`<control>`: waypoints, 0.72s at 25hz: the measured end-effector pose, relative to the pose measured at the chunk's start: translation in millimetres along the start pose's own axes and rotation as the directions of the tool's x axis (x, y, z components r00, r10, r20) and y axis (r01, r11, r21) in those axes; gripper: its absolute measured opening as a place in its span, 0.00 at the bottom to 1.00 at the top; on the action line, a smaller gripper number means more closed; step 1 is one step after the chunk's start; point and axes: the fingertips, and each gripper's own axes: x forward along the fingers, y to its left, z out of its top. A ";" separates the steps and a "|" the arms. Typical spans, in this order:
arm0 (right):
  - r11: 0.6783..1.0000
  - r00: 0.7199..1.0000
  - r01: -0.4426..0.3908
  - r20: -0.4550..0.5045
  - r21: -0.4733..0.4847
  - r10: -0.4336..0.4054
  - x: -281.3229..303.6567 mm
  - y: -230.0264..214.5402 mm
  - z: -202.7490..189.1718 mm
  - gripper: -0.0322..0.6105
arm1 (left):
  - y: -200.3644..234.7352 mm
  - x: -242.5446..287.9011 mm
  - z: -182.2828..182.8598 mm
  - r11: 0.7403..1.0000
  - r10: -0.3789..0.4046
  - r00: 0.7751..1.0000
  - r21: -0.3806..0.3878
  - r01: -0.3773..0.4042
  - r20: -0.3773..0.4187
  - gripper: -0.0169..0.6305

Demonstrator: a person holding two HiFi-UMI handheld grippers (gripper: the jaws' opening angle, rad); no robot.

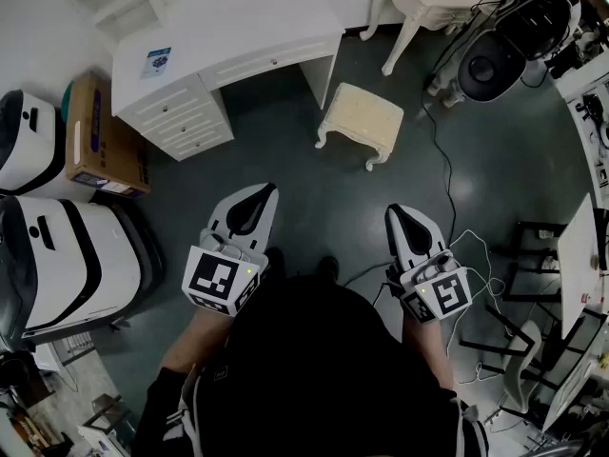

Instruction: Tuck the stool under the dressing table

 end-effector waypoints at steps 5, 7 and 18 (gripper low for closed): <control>1.000 1.000 0.002 -0.004 0.000 -0.002 6.9 5.1 -2.0 0.08 | 5.3 -1.1 -1.8 1.000 -0.010 1.000 0.001 0.010 -0.002 0.04; 1.000 1.000 -0.003 -0.006 0.004 0.003 10.1 9.2 -1.5 0.08 | 8.1 -3.5 -1.9 1.000 -0.011 1.000 -0.001 0.011 -0.001 0.04; 0.989 0.998 -0.047 -0.022 0.139 0.050 61.9 47.7 -15.6 0.08 | 55.9 -42.2 -18.1 0.999 0.031 1.000 -0.032 -0.031 0.003 0.03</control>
